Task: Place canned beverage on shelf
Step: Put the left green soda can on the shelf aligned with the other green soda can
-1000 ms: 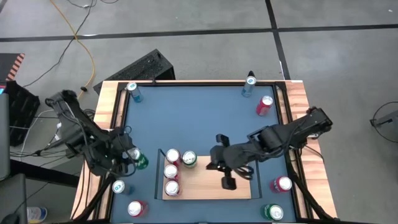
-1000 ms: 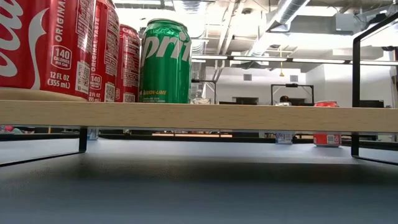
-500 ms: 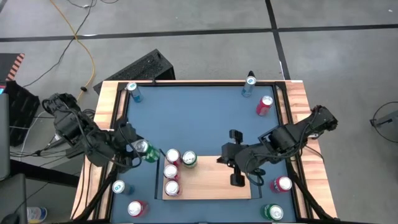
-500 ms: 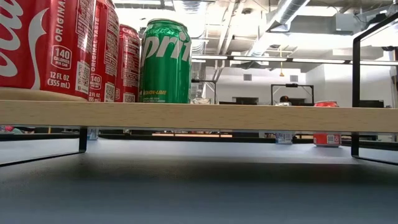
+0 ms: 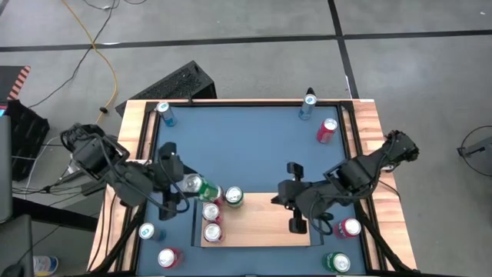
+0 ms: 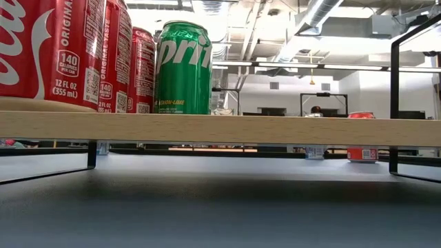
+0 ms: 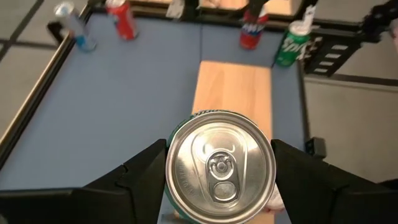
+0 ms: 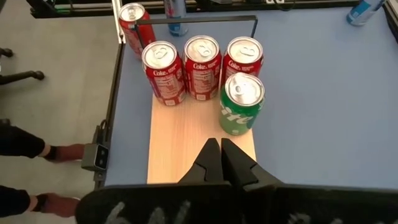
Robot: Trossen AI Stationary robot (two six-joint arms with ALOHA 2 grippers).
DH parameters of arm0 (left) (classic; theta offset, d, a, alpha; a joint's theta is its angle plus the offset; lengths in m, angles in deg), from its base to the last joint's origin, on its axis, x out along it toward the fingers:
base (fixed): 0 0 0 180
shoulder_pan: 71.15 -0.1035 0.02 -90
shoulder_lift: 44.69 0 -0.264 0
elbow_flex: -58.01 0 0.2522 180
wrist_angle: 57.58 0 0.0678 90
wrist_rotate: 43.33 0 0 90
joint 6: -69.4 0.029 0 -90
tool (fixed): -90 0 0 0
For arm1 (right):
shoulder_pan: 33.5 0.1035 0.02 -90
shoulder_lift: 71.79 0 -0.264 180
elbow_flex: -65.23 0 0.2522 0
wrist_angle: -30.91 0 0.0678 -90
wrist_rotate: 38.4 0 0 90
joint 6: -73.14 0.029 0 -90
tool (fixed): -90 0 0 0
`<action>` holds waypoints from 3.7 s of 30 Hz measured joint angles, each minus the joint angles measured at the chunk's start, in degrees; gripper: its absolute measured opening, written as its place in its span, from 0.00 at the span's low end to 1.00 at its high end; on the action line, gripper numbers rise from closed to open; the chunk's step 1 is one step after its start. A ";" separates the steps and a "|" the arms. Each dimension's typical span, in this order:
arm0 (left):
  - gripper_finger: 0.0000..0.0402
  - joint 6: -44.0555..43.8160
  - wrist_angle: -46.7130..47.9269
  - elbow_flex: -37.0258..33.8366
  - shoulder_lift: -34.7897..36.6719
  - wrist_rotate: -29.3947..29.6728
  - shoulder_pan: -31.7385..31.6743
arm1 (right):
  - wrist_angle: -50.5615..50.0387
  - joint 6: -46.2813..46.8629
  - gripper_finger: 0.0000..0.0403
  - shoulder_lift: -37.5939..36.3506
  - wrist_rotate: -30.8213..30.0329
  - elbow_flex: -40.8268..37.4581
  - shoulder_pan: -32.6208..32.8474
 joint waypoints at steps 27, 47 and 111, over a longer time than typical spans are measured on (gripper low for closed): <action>0.60 9.89 -9.45 15.10 -20.54 -5.35 -2.39 | -9.66 5.99 0.00 -0.02 -1.83 0.00 4.89; 0.60 15.80 -10.26 14.88 -33.20 -14.43 -6.28 | -13.98 7.54 0.00 0.00 -7.60 0.00 11.28; 0.60 7.10 -39.82 -29.55 -16.55 -14.33 -7.65 | -13.07 10.01 0.00 0.13 -9.93 0.00 11.93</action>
